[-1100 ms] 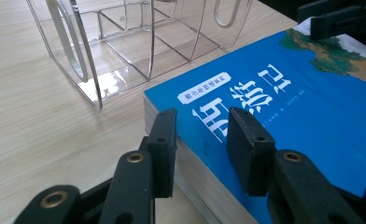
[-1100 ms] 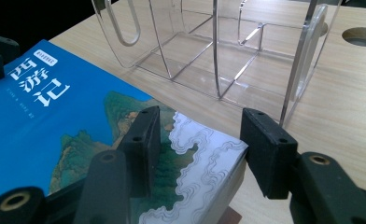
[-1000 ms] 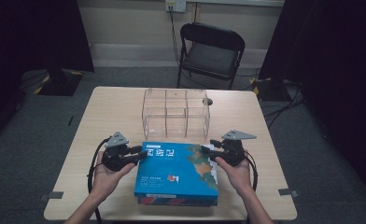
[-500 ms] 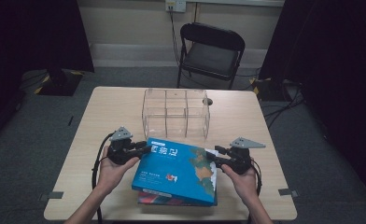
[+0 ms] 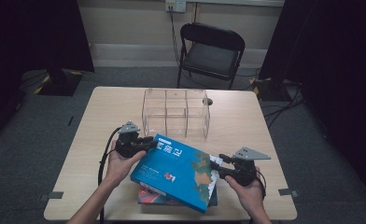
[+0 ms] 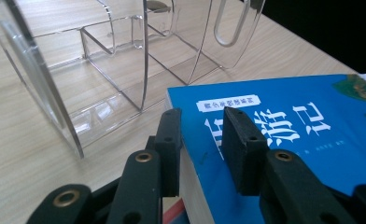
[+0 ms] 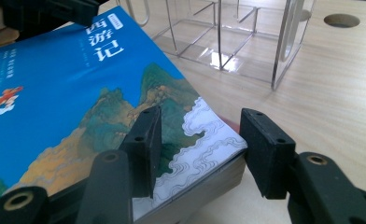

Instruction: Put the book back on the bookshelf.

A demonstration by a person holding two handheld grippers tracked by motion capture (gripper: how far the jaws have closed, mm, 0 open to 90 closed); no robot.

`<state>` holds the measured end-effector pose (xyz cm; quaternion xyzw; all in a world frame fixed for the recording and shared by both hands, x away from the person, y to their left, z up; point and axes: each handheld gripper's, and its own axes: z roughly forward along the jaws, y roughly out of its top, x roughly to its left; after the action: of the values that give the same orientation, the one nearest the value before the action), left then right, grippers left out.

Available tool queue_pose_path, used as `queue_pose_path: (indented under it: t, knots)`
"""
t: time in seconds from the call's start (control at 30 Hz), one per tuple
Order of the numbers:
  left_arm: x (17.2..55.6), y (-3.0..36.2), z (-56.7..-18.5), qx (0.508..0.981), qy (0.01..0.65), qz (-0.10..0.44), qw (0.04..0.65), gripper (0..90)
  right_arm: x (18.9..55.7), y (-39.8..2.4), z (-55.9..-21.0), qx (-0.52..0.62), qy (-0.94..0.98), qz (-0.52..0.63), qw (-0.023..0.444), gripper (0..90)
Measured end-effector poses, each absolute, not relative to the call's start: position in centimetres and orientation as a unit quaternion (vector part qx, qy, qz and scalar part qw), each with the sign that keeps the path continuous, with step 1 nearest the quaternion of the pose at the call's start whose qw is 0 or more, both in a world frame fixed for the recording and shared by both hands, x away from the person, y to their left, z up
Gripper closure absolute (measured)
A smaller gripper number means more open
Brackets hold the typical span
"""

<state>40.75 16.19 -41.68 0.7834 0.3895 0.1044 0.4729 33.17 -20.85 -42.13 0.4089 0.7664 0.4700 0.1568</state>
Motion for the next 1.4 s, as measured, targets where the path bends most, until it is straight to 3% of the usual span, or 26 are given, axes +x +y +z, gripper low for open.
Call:
queue_pose_path:
  t: [0.3,0.57,0.67,0.97,1.23,1.4]
  knots:
    - [39.6,16.7,-42.2,0.766,0.402,0.096,0.493,67.0,34.1,-20.5,-42.1,0.4,0.768,0.478,0.146,50.0]
    - [37.1,18.0,-42.0,0.782,0.382,0.08,0.485,56.5,36.0,-18.6,-41.8,0.391,0.78,0.465,0.152,49.7]
    - [35.9,19.0,-42.2,0.779,0.385,0.056,0.492,55.2,36.3,-18.3,-41.8,0.392,0.78,0.465,0.146,49.7]
    - [32.7,20.0,-42.1,0.793,0.357,0.08,0.487,49.0,36.3,-18.5,-42.0,0.395,0.774,0.474,0.14,50.1]
    - [31.3,21.3,-42.2,0.794,0.348,0.061,0.495,46.0,36.3,-18.6,-42.2,0.398,0.769,0.48,0.139,50.1]
    - [31.0,21.5,-42.1,0.819,0.331,0.053,0.465,45.0,36.3,-18.6,-42.2,0.398,0.77,0.478,0.138,50.2]
